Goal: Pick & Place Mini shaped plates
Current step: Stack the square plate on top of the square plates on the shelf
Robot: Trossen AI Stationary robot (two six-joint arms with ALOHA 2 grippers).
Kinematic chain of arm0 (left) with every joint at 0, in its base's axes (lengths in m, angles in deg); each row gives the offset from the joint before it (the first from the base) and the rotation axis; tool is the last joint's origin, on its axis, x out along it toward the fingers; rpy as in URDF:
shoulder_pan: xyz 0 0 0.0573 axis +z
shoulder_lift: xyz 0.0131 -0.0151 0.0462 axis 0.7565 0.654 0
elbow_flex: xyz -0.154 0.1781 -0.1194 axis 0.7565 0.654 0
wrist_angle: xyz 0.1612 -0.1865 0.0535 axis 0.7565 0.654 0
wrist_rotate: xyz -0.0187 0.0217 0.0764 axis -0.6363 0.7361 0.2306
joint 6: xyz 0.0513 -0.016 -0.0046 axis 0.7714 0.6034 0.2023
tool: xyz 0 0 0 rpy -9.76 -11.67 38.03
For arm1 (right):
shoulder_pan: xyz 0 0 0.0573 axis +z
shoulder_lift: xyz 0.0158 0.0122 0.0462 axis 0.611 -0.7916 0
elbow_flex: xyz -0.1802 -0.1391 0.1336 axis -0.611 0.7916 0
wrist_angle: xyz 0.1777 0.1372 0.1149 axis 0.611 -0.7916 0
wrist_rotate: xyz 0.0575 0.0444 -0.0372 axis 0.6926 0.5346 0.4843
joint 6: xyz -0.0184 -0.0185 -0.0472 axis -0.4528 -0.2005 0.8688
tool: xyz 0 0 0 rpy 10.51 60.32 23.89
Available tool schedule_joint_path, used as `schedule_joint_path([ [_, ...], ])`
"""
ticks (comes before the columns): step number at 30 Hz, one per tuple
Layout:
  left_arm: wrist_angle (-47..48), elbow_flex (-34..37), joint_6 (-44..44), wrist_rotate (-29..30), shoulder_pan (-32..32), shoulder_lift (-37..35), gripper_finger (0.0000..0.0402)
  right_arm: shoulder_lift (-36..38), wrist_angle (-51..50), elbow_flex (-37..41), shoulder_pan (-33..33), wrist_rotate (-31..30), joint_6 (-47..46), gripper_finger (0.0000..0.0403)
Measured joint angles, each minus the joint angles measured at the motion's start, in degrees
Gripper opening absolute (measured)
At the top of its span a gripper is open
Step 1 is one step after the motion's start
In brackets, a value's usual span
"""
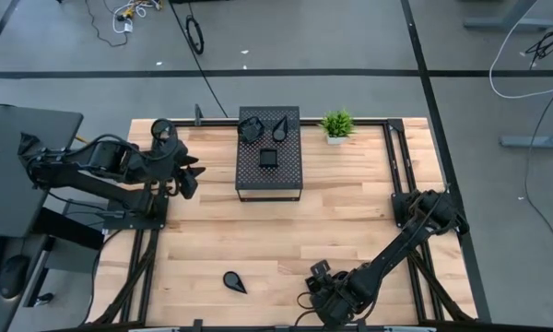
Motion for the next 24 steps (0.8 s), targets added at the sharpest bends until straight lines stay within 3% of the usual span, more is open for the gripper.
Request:
schedule_joint_path([
  [14, 0.01, 0.00, 0.02, 0.21, 0.00, 0.00, 0.0177, 0.02, -1.44, 1.20, -0.17, -0.03, -0.04, 0.0017],
  [24, 0.02, 0.00, 0.68, 0.21, -0.02, 0.00, 0.0177, 4.25, -8.00, -10.37, -5.39, -1.26, -1.84, 0.0005],
])
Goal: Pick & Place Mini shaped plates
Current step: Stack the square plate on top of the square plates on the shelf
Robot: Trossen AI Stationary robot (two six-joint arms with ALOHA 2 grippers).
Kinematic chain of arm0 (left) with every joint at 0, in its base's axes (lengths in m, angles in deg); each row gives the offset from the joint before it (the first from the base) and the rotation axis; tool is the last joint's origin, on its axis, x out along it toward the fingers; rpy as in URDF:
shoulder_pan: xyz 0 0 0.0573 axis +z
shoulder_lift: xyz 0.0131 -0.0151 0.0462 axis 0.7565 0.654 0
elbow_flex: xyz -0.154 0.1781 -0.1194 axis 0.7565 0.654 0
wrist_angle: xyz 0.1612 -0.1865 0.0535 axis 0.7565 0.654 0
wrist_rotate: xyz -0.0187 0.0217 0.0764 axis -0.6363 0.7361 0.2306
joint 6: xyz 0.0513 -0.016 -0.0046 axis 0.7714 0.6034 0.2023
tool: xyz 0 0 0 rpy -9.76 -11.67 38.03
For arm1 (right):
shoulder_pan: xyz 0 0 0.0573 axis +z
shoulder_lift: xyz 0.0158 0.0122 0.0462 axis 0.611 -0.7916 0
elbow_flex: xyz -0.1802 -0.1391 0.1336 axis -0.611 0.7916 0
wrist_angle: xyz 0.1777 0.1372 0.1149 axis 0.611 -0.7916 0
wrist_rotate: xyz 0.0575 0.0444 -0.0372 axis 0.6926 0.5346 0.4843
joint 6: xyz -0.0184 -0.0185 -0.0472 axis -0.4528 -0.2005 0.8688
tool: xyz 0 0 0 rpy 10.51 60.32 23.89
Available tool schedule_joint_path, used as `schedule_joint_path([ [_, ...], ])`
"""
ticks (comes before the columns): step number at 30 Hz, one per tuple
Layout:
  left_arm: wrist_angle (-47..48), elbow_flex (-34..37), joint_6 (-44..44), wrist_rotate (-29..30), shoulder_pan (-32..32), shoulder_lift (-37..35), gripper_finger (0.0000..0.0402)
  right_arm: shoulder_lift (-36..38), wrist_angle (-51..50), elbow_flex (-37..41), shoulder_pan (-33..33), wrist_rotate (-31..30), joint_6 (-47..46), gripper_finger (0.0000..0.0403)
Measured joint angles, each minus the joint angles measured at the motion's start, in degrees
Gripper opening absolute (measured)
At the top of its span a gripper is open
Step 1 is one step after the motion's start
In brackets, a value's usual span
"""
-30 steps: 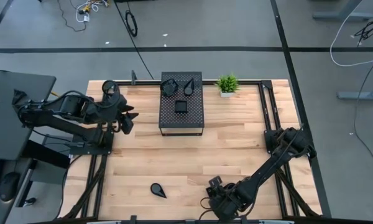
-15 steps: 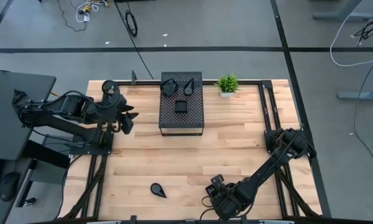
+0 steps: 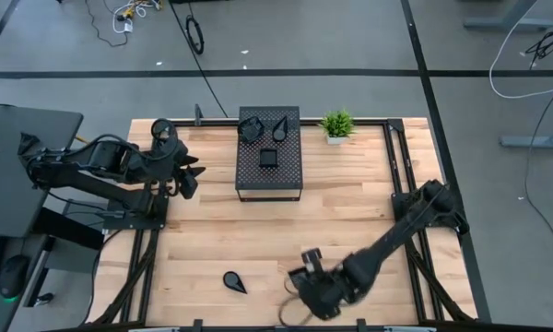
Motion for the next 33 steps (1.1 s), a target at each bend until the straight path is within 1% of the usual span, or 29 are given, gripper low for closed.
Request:
schedule_joint_path([
  [4, -0.03, 0.02, -0.02, 0.57, 0.02, 0.00, 0.0177, 2.18, -5.77, -8.96, -5.29, -0.25, 1.92, 0.0003],
  [7, -0.31, 0.00, -0.02, 1.62, 0.00, 0.00, 0.0177, 2.84, -9.18, -16.58, -10.56, -0.45, 4.35, 0.0003],
  [10, -0.30, 0.01, -0.04, 2.21, 0.02, 0.00, 0.0177, 2.90, -12.39, -23.16, -17.21, -0.81, 6.87, 0.0003],
  [13, -0.29, 0.01, -0.04, 2.27, 0.02, 0.00, 0.0177, 2.90, -13.97, -26.94, -24.43, -0.95, 10.58, 0.0003],
  [18, -0.27, 0.01, -0.07, 2.49, 0.02, 0.00, 0.0177, 2.65, -14.15, -28.18, -35.16, -1.89, 12.00, 0.0003],
  [21, -0.29, 0.02, -0.09, 2.58, 0.00, 0.00, 0.0177, 1.18, -14.18, -28.19, -39.47, -1.97, 12.28, 0.0002],
  [24, -0.27, 0.02, -0.19, 2.58, 0.01, 0.00, 0.0177, -0.50, -13.97, -28.19, -41.65, -1.76, 15.14, 0.0002],
  [28, -0.27, 0.02, -0.20, 2.58, 0.00, 0.00, 0.0177, -2.32, -14.09, -28.17, -42.70, -1.79, 17.63, 0.0002],
  [33, -0.28, 0.01, -0.20, 2.76, 0.00, 0.00, 0.0177, -3.30, -13.52, -27.63, -42.74, -4.65, 21.59, 0.0008],
])
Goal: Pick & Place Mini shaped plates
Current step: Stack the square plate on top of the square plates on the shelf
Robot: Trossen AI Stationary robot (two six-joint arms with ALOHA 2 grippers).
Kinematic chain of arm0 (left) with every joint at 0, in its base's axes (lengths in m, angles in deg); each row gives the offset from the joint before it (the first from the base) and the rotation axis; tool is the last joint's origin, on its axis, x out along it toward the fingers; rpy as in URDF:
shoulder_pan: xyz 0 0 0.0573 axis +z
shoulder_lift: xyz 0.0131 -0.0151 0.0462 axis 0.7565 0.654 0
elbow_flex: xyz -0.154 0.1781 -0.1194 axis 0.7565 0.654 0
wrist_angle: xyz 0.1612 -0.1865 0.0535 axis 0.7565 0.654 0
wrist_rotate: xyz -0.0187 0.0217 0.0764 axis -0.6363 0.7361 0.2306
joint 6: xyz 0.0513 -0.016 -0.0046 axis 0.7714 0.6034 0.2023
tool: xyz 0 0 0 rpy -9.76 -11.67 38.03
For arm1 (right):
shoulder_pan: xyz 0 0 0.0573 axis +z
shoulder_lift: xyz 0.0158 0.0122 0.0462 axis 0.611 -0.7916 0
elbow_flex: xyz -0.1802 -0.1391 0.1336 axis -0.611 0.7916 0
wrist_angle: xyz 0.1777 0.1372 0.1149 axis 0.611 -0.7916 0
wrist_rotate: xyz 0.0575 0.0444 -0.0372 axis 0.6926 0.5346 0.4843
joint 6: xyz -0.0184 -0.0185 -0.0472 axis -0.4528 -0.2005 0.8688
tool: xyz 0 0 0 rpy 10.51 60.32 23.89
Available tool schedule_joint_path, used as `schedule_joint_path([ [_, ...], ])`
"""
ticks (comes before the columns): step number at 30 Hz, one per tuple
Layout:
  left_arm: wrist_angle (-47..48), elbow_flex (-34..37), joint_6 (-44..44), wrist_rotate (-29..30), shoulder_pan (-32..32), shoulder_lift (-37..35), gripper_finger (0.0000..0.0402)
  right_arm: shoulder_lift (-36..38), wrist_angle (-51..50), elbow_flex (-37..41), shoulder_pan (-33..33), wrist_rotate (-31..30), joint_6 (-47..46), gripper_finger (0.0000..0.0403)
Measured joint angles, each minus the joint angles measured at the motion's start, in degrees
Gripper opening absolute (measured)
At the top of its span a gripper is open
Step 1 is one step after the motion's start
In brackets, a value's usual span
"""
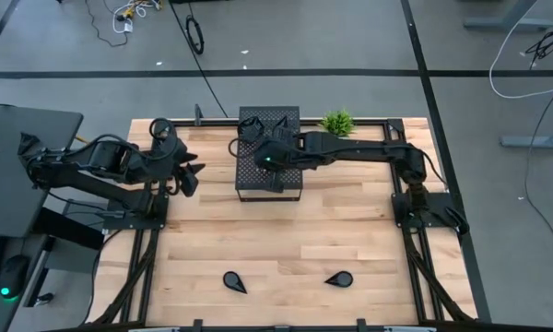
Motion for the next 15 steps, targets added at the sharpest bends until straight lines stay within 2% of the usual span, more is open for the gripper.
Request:
schedule_joint_path([
  [9, -0.08, 0.01, 0.04, 1.34, 0.02, 0.00, 0.0177, 0.01, 5.53, 7.60, 0.00, -1.62, 5.08, 0.0012],
  [15, -0.10, 0.00, 0.11, 1.78, 0.00, 0.00, 0.0177, -0.07, 6.63, 8.16, 0.02, -2.91, 5.08, 0.0013],
])
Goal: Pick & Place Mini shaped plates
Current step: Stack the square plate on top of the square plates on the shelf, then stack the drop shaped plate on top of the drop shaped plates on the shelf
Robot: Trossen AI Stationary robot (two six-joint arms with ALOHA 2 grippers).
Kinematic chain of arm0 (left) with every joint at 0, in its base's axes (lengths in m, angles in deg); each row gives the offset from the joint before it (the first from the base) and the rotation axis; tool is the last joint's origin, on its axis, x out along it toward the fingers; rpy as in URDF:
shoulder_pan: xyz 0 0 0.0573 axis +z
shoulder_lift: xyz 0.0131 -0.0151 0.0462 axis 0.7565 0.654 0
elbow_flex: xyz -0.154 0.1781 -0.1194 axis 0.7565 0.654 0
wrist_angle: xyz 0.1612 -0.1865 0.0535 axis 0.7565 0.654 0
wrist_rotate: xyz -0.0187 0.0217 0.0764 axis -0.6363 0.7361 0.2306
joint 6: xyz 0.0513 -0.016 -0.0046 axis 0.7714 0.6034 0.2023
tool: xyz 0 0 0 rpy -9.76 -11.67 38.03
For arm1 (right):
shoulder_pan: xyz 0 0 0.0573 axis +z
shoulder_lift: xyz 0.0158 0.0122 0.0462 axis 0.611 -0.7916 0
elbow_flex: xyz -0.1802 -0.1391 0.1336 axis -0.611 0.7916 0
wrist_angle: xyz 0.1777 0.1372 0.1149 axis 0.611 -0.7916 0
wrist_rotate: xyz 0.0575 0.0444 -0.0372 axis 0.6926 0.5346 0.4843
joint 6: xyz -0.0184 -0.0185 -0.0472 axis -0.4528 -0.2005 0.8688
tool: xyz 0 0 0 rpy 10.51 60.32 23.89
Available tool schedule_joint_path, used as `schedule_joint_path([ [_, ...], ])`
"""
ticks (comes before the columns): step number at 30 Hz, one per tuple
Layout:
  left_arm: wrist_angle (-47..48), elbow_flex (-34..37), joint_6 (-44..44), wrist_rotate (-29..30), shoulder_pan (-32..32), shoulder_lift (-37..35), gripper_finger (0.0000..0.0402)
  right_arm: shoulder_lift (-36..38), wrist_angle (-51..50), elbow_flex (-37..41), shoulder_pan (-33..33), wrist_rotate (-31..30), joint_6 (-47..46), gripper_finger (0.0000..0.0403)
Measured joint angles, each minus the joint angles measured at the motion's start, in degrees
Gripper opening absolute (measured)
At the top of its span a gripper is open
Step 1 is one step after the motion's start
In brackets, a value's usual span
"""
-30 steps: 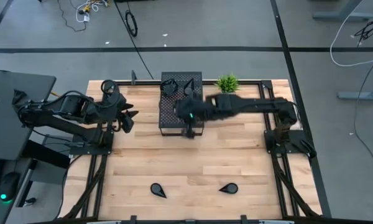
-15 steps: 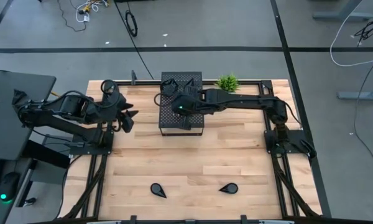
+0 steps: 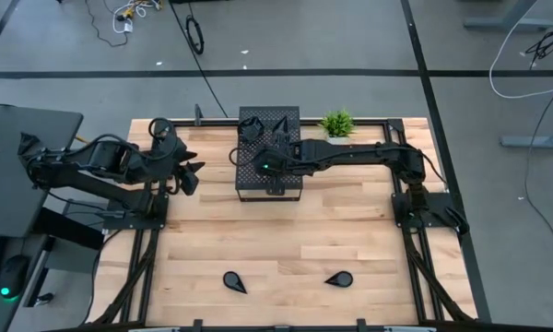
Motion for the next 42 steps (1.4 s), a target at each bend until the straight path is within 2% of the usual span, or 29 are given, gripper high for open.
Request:
schedule_joint_path([
  [7, 0.00, 0.01, 0.00, 0.22, 0.00, 0.00, 0.0177, -0.02, 0.65, 0.05, 0.00, -0.14, -0.34, 0.0014],
  [11, -0.01, 0.01, -0.02, 0.22, 0.00, 0.00, 0.0177, -0.02, 0.70, 0.05, 0.00, -0.14, -0.84, 0.0028],
  [21, -0.01, 0.01, -0.04, 0.20, 0.00, 0.01, 0.0177, 2.31, 0.48, 0.05, 0.65, -0.12, -1.20, 0.0120],
  [25, -0.02, 0.01, -0.14, 0.20, 0.02, 0.00, 0.0177, 5.96, 0.66, 0.05, 1.75, 0.51, -6.51, 0.0149],
  [29, -0.02, 0.01, -0.57, 0.20, 0.00, 0.00, 0.0177, 9.93, 0.85, 0.05, 3.01, 6.33, -23.03, 0.0161],
  [33, -0.02, 0.01, -0.57, 0.42, 0.00, 0.00, 0.0177, 13.17, -0.48, 0.03, 4.26, 17.23, -34.96, 0.0162],
  [38, -0.04, 0.01, -0.55, 0.62, 0.00, 0.00, 0.0177, 15.12, -9.32, 0.01, 8.28, 27.92, -38.45, 0.0159],
  [42, -0.04, 0.01, -0.55, 0.62, 0.00, 0.00, 0.0177, 15.06, -21.14, 0.09, 13.87, 30.20, -38.41, 0.0158],
])
